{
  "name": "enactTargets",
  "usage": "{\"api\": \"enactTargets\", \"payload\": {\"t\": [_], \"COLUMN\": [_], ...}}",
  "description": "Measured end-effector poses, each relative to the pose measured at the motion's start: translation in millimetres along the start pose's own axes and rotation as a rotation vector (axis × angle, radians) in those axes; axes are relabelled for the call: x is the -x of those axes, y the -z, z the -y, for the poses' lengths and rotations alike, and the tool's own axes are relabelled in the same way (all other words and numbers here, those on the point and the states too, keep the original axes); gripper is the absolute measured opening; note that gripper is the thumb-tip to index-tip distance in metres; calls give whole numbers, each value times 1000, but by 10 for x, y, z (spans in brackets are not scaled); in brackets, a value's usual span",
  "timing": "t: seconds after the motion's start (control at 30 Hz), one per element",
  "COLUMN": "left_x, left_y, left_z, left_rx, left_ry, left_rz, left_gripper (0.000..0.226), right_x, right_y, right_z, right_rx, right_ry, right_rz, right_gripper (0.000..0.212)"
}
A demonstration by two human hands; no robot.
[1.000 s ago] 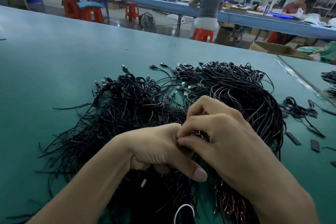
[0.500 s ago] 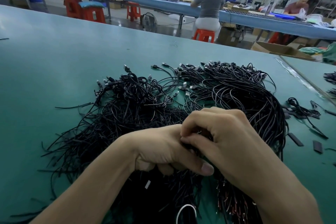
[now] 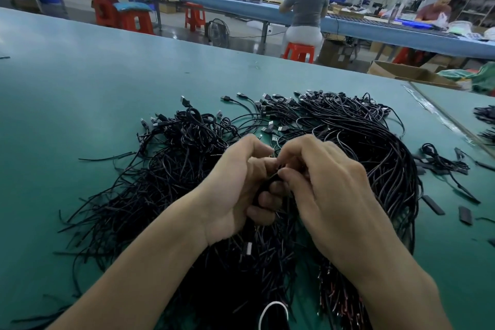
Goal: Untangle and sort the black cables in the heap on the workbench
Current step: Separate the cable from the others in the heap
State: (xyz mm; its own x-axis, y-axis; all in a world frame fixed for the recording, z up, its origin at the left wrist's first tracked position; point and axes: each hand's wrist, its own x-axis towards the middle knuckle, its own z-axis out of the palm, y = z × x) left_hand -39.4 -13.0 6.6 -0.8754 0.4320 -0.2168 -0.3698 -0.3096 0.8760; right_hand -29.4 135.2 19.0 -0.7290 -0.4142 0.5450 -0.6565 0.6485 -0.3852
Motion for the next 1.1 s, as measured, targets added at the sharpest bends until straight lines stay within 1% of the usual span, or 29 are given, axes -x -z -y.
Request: {"api": "enactTargets", "payload": {"t": [0.07,0.17,0.23,0.3,0.33,0.4,0.47,0.53,0.63,0.73,0.83,0.87,0.9,0.97,1.0,1.03,1.1], "left_x": [17,18,3,-25,-35,-28,-28,-30,-31,-18,-34,-42,-42,-44,-43,-45,-53], "left_y": [-11,-93,-161,-193,-205,-227,-234,-230,-186,-127,-65,-36,-2,69,98,121,133], "left_z": [-11,-13,8,62,80,101,106,99,81,51,50,62,68,75,79,80,71], "left_rx": [14,47,71,10,-18,-23,0,45,93,138,-35,-108,-183,-393,-491,-562,-612], "left_ry": [-23,-88,-174,-310,-375,-477,-544,-581,-605,-663,-757,-768,-766,-735,-714,-690,-651], "left_rz": [-46,-140,-248,-365,-394,-413,-425,-455,-438,-296,-215,-213,-222,-257,-275,-305,-362], "left_gripper": [40,44,40,40,41,44,47,45,44,32,9,16,28,48,55,59,60], "right_x": [-3,-12,-20,-19,-20,-31,-57,-75,-84,-85,-80,-77,-79,-86,-88,-88,-86], "right_y": [-50,-94,-114,-144,-159,-187,-213,-253,-284,-266,-212,-181,-151,-89,-59,-31,-5], "right_z": [26,34,54,114,147,201,234,241,270,286,261,242,215,134,90,51,-1], "right_rx": [30,-13,-73,-167,-241,-471,-786,-1032,-1203,-1335,-1390,-1384,-1367,-1285,-1239,-1206,-1136], "right_ry": [59,81,29,-37,-72,-176,-326,-458,-545,-583,-576,-555,-539,-530,-520,-500,-445], "right_rz": [-78,-163,-223,-296,-341,-406,-376,-292,-205,-165,-185,-198,-209,-238,-263,-292,-325], "right_gripper": [14,14,16,18,19,24,27,29,32,37,32,29,27,28,30,31,32]}}
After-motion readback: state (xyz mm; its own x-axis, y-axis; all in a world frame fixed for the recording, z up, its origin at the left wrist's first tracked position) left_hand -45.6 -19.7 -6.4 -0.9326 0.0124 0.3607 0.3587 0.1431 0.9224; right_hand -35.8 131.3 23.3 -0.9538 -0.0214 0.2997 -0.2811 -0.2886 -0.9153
